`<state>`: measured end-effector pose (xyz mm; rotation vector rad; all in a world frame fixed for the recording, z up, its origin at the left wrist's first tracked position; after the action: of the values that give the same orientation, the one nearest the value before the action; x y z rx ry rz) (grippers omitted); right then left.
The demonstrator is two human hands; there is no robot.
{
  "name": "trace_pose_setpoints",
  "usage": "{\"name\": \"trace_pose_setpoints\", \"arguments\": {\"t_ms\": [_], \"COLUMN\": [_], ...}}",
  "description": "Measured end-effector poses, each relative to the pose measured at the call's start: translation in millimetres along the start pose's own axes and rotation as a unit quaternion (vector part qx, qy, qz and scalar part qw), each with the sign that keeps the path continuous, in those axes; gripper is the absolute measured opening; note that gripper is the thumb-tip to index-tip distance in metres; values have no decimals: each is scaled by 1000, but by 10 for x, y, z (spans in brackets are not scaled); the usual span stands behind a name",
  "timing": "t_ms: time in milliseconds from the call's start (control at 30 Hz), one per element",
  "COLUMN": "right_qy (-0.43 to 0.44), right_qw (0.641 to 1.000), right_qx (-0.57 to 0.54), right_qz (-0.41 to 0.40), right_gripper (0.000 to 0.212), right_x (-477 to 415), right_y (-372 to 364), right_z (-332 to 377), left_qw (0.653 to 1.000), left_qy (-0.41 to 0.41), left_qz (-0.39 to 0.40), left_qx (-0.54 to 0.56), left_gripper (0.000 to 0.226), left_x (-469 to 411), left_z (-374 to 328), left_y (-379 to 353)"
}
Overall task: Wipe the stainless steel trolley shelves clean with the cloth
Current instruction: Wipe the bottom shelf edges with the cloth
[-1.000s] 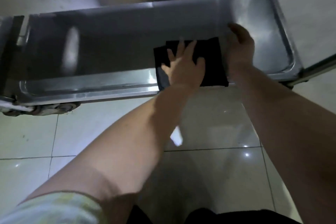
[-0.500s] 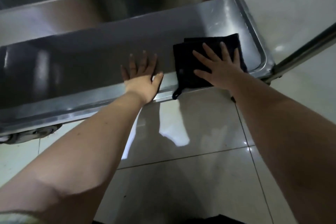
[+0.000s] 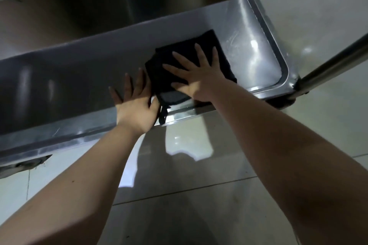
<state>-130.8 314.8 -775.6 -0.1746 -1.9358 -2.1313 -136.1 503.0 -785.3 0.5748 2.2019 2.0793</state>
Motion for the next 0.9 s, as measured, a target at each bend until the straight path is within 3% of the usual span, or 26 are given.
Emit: {"name": "trace_pose_setpoints", "arguments": {"t_ms": [200,467,733,900], "right_qy": [-70,-145,-157,-79], "right_qw": [997,989,988,996], "right_qx": [-12,-13,-8,-45], "right_qz": [-15,-18,-8,7], "right_gripper": [60,61,62,72], "right_x": [-589,-271,910,1054], "right_y": [172,166,-156,-245], "right_z": [-338,-1137,-795,248], "left_qw": [1000,1000,1000,995], "left_qy": [-2,1,-7,-39], "left_qz": [1,-2,-5,-68], "left_qx": [5,13,7,61], "left_gripper": [64,66,59,54], "left_x": [-18,0,31,67], "left_z": [-22,-40,-55,-56], "left_y": [-6,-3,7,121]}}
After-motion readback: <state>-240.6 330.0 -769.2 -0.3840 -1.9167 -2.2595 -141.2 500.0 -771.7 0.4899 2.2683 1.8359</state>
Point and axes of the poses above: each hand's wrist, its own x-axis away from the middle knuckle, its own y-axis out of the back of the hand, z = x × y, the point moved 5 cm from there along -x, towards the middle knuckle, and after that the axes turned 2 degrees about -y, right-handed, at the moved point
